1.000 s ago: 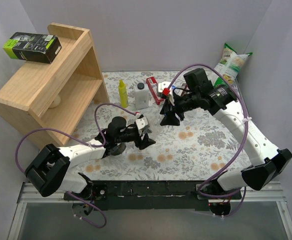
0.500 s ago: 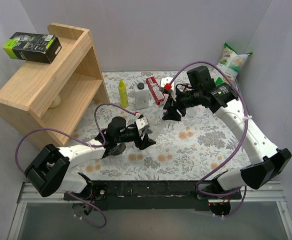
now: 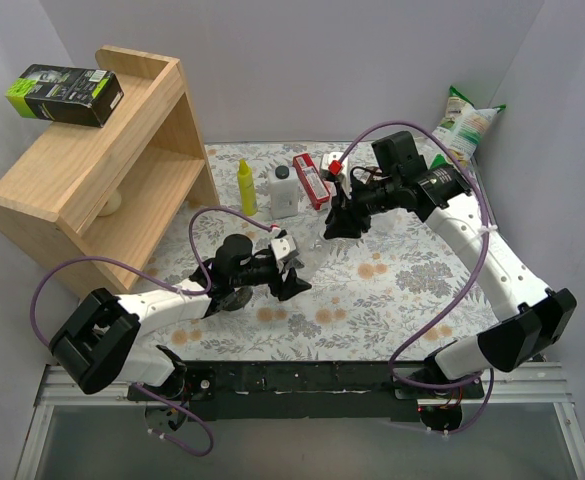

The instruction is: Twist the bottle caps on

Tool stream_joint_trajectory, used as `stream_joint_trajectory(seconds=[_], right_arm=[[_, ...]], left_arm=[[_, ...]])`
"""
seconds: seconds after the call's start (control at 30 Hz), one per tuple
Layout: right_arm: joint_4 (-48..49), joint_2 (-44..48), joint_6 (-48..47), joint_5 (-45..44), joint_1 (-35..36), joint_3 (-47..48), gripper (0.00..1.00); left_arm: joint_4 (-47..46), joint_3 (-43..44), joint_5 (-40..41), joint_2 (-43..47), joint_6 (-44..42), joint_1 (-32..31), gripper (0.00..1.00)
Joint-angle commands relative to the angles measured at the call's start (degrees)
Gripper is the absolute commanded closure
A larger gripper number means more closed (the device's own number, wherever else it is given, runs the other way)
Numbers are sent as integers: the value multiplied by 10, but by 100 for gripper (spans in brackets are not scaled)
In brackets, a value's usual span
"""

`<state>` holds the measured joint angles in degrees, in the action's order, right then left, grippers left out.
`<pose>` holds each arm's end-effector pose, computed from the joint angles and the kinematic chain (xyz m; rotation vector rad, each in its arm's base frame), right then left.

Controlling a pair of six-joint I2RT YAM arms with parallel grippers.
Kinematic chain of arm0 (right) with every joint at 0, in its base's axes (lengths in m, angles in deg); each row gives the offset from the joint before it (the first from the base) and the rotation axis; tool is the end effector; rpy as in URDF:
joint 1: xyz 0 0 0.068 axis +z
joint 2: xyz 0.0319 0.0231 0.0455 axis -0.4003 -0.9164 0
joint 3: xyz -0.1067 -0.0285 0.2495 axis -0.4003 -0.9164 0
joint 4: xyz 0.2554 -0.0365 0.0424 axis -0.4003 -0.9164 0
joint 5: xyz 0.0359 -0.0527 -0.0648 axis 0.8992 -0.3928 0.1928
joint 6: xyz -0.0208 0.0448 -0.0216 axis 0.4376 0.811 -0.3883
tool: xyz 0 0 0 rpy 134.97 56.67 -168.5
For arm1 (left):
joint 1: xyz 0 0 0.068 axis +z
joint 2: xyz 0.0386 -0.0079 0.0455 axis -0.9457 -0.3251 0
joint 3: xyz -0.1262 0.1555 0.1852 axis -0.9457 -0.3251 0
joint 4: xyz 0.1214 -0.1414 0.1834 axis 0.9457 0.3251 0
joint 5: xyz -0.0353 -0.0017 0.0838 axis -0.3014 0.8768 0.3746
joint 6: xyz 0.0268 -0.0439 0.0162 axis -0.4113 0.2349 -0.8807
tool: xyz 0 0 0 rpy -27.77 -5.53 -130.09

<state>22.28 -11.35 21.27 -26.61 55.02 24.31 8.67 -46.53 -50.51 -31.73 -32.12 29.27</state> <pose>0.2359 0.1710 0.4024 -1.4542 1.7064 0.8057 0.1893 -0.1945 0.2040 0.6027 2.0188 -1.3614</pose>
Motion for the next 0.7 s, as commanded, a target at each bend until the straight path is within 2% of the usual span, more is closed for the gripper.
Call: stream_joint_trajectory(seconds=[0.0, 0.07, 0.13, 0.2, 0.33, 0.47, 0.53, 0.57, 0.63, 0.67], right_arm=[[-7, -19, 41, 46, -28, -7, 78], [5, -24, 62, 52, -37, -11, 90], [19, -25, 109, 51, -49, -27, 98], [29, -26, 132, 48, -50, -36, 99], [29, -32, 137, 50, -51, -28, 99], [53, -32, 168, 12, -68, 19, 97], [62, -32, 169, 11, -81, 32, 72], [65, -26, 160, 24, -91, 34, 55], [87, -18, 158, 56, -99, 20, 44], [95, -8, 161, 70, -105, 8, 43]], left_arm=[[-34, 5, 1, 20, -8, -1, 100], [-44, 6, 11, 14, 3, -2, 100], [-57, 16, 57, 4, 28, -9, 100], [-65, 25, 118, -4, 54, -13, 100], [-64, 37, 113, -14, 60, -13, 100], [-33, 26, 129, 3, 30, -12, 100], [-22, 16, 120, 15, 27, -9, 100], [-18, 7, 115, 31, 21, -8, 100], [-17, -8, 97, 46, 17, -8, 100], [-16, -16, 89, 52, 16, -8, 100]])
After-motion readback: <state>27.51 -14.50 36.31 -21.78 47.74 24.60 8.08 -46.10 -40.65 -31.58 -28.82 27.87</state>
